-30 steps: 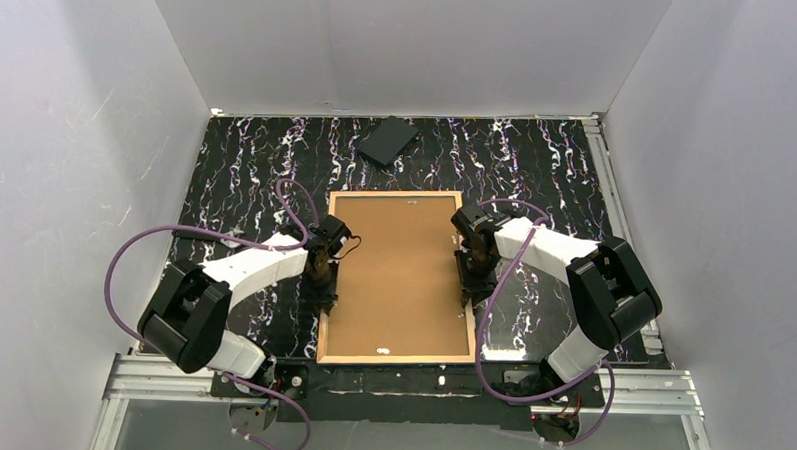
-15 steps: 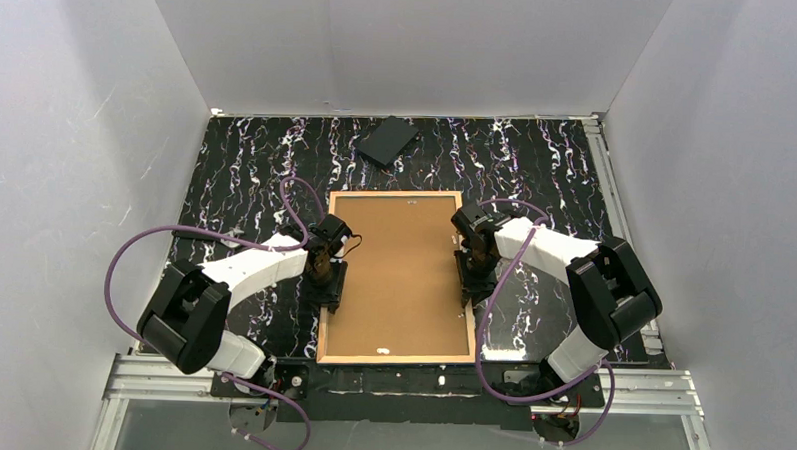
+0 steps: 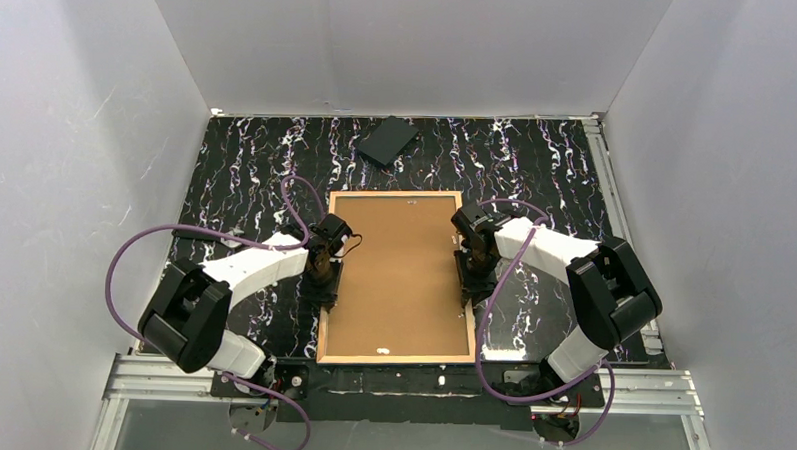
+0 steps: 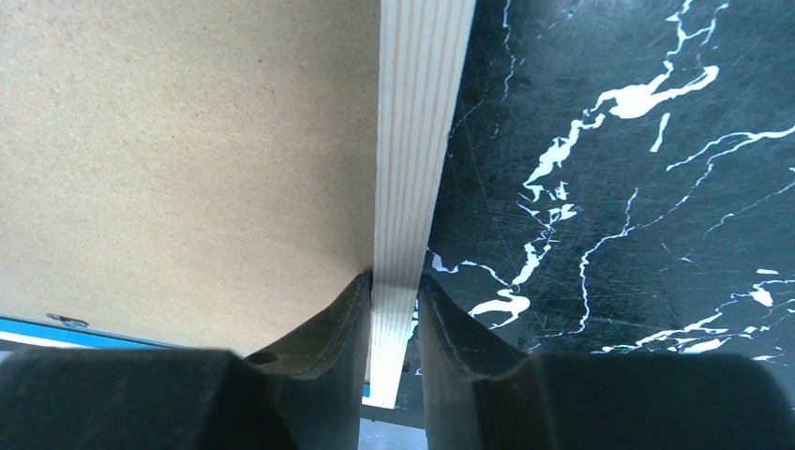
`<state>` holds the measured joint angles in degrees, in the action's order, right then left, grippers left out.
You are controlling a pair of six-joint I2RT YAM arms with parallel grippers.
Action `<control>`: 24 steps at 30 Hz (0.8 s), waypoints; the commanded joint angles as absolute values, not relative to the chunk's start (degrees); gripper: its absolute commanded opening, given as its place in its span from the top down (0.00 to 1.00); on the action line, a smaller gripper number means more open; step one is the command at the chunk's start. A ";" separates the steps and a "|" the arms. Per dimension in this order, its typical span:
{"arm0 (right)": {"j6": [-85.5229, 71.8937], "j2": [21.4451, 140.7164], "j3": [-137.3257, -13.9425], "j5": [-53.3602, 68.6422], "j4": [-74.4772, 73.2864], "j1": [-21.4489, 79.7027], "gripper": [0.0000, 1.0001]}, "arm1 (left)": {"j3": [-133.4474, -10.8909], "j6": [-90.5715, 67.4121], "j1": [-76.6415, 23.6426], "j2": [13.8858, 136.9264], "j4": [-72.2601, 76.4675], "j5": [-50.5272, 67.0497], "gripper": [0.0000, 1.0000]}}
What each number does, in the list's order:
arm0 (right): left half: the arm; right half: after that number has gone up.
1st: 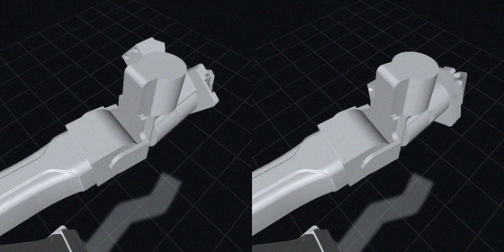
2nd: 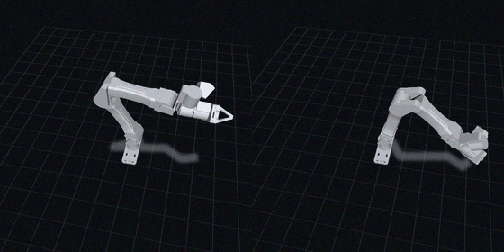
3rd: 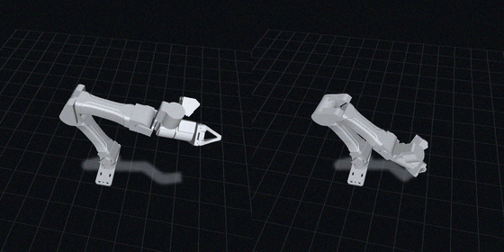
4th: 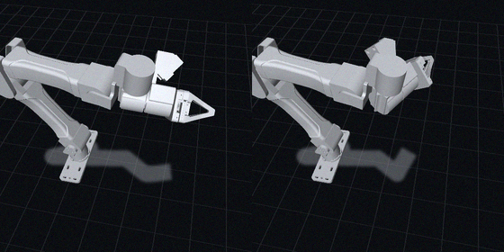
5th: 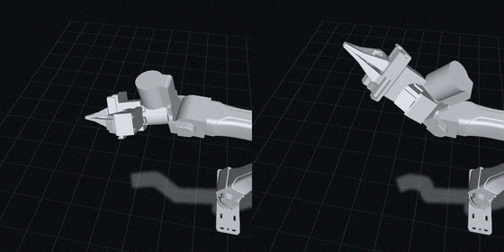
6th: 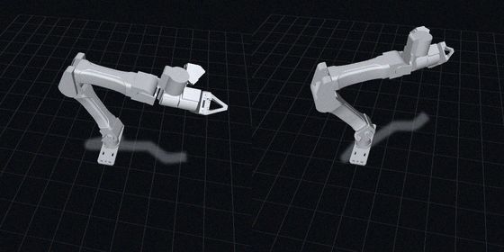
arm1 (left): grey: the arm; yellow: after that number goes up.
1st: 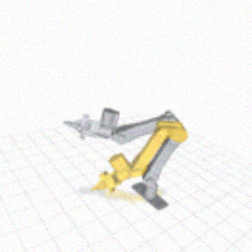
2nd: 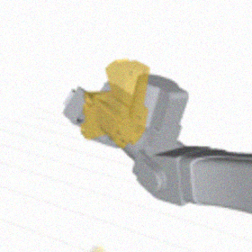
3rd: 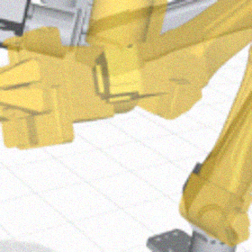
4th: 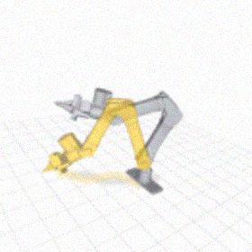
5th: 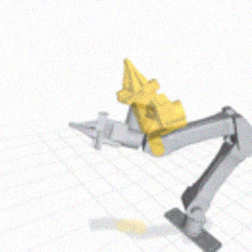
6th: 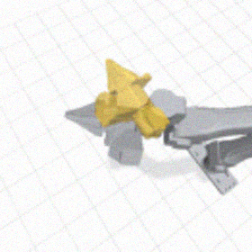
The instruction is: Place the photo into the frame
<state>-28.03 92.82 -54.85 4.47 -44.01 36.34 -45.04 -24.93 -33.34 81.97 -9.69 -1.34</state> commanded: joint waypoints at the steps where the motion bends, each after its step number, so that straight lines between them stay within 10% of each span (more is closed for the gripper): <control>1: -27.14 90.51 -55.12 5.98 -42.98 36.39 0.60 | -44.45 -25.06 -33.38 79.66 -12.33 -1.42 0.63; 4: -27.16 88.86 -55.59 6.38 -43.12 36.34 0.41 | -43.57 -26.17 -33.27 76.18 -11.93 -0.72 0.28; 7: -27.22 86.87 -56.24 6.70 -43.08 36.22 0.24 | -43.09 -27.47 -32.93 72.86 -12.14 -0.02 0.14; 24: -21.39 94.31 -70.29 9.96 -44.26 24.62 0.13 | -32.57 -34.02 -27.50 67.90 -7.34 8.71 0.19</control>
